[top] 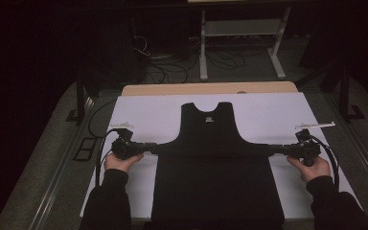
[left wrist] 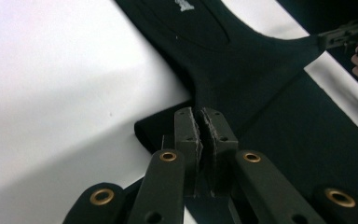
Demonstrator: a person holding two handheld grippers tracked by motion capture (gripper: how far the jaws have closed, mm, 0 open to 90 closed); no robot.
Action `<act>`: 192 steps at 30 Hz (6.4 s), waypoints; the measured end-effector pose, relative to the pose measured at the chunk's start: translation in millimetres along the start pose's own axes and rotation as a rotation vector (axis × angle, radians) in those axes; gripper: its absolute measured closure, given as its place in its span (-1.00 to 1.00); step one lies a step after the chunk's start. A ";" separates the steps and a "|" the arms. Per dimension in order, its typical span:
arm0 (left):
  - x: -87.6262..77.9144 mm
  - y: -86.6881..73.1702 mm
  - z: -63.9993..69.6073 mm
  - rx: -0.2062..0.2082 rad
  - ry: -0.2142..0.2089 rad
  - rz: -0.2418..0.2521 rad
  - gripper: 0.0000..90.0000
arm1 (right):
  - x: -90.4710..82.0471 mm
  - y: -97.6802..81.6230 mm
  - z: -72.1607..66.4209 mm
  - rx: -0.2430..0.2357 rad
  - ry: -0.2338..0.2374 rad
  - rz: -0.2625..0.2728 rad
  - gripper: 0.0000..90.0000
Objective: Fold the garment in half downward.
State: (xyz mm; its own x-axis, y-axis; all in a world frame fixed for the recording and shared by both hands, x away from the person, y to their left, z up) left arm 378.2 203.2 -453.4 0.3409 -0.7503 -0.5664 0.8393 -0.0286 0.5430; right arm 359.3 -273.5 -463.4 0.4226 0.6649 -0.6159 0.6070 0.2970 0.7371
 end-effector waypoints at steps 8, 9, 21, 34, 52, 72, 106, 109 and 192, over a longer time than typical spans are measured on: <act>3.8 -12.7 -3.5 -0.017 0.009 -0.049 0.87 | -1.6 -11.8 -5.2 0.023 0.024 -0.041 0.83; 3.9 -14.0 -3.9 -0.017 0.010 -0.055 0.87 | -1.6 -12.7 -6.1 0.023 0.026 -0.043 0.83; 1.9 -23.2 -2.9 -0.023 -0.006 -0.086 0.86 | -6.2 -20.6 -11.6 0.042 0.043 -0.060 0.82; 4.5 -32.2 -1.7 -0.026 0.000 -0.130 0.86 | -4.2 -29.6 -16.1 0.051 0.069 -0.113 0.82; -0.7 -36.7 -3.5 -0.042 0.007 -0.145 0.88 | -15.0 -34.2 -15.0 0.079 0.041 -0.110 0.84; 0.2 -39.0 1.9 0.042 0.042 -0.146 0.14 | -19.6 -32.5 -14.6 0.013 -0.011 -0.073 0.12; 4.2 -2.8 15.9 0.215 0.119 0.009 -1.00 | -17.5 -2.2 -3.0 -0.147 -0.089 0.018 -1.00; 5.1 0.1 18.9 0.222 0.117 0.020 -1.00 | -17.0 1.0 -2.5 -0.156 -0.092 0.021 -1.00; 46.3 80.9 24.1 0.203 0.107 0.000 -1.00 | 24.8 108.1 15.1 -0.265 -0.067 0.002 -1.00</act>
State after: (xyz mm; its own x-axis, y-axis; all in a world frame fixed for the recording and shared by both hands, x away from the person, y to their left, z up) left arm 451.7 150.2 -420.7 0.3932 -0.6759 -0.6233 0.7404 -0.1692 0.6505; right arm 445.6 -235.2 -403.2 0.4727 0.6216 -0.6247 0.4123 0.4705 0.7802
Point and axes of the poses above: each handheld gripper's, and its own axes: x roughly forward along the jaws, y roughly out of its top, z roughly to its right, the point moved 6 cm from there along x, roughly forward along the jaws, and after that the axes turned 15 degrees about -x, right-handed, at the moved point
